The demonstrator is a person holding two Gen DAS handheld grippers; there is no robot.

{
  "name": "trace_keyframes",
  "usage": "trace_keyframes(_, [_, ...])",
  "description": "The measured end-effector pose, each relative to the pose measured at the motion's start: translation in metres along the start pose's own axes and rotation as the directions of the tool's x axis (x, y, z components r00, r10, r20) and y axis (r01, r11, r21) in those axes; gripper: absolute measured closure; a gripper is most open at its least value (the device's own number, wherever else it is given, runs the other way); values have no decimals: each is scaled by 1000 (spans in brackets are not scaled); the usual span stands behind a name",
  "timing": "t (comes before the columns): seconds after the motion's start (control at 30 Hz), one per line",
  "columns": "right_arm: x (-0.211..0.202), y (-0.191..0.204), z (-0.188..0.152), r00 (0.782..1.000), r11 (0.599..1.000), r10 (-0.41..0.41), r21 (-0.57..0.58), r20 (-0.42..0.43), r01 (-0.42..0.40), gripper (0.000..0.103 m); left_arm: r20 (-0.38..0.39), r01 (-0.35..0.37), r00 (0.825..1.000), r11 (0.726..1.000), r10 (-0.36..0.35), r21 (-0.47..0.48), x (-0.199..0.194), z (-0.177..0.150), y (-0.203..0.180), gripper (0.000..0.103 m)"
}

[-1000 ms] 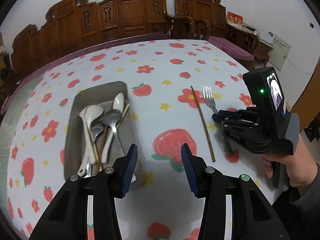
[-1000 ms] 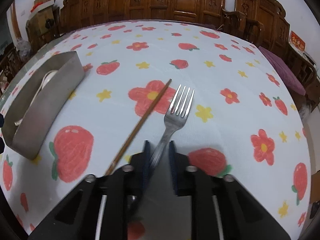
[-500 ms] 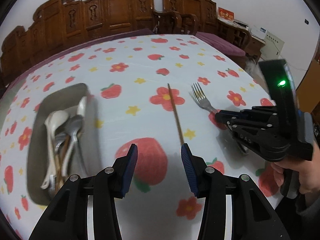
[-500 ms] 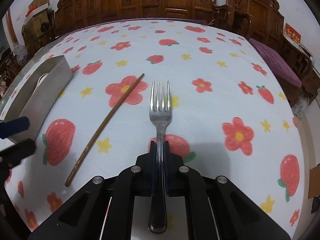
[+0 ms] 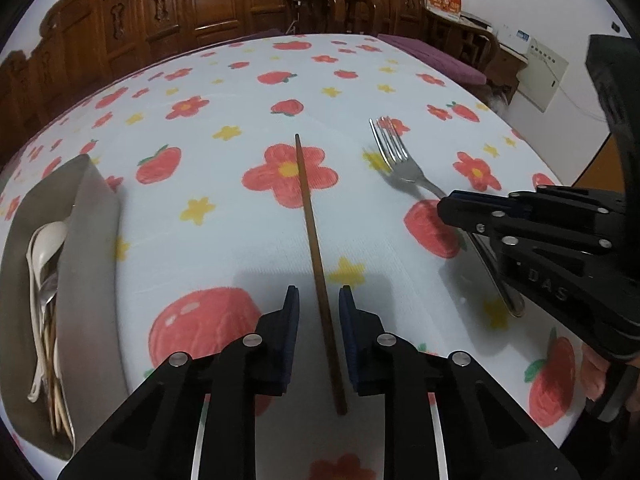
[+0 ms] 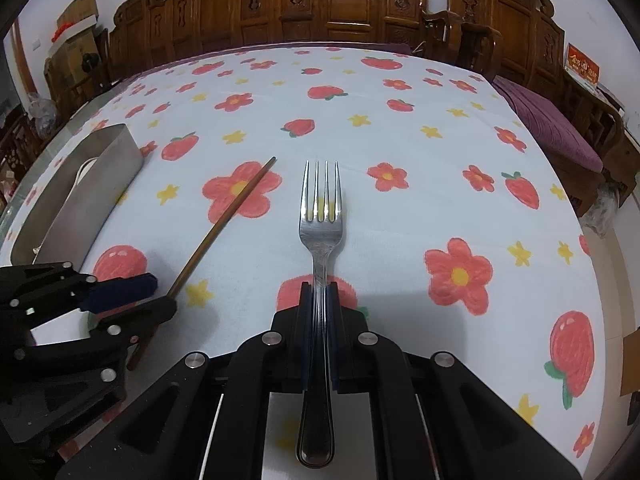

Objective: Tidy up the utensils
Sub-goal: 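Grasp the wooden chopstick with the left tool while the right tool holds the fork, then lower the wooden chopstick into the metal tray with the left tool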

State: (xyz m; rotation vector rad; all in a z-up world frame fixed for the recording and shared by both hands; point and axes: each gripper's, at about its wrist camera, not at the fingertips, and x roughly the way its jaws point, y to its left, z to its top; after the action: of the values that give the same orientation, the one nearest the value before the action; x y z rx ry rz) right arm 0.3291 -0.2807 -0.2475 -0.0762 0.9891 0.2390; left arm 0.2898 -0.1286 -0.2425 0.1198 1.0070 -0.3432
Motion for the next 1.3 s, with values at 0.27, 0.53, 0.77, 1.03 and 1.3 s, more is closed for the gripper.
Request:
trace_keyframes(0.27, [-2, 4, 0, 1000, 1000, 9, -11, 6, -9, 94, -5, -12, 1000, 1000, 12, 12, 2, 1, -1, 99])
trace_keyframes(0.53, [-10, 12, -1, 999, 999, 26, -27, 26, -26, 94, 6, -25, 1000, 1000, 25, 11, -13, -3, 4, 99])
trace_keyframes(0.77, [-18, 22, -2, 997, 998, 58, -43, 51, -55, 94, 32, -39, 999, 999, 40, -8, -34, -5, 16, 99])
trace_keyframes(1.03, [-30, 44, -4, 993, 993, 93, -84, 76, -86, 94, 71, -63, 995, 998, 65, -31, -65, -4, 36, 99])
trace_keyframes(1.3, [-38, 61, -3, 989, 988, 117, -115, 90, -106, 94, 89, -88, 992, 994, 94, -65, -88, -12, 60, 99])
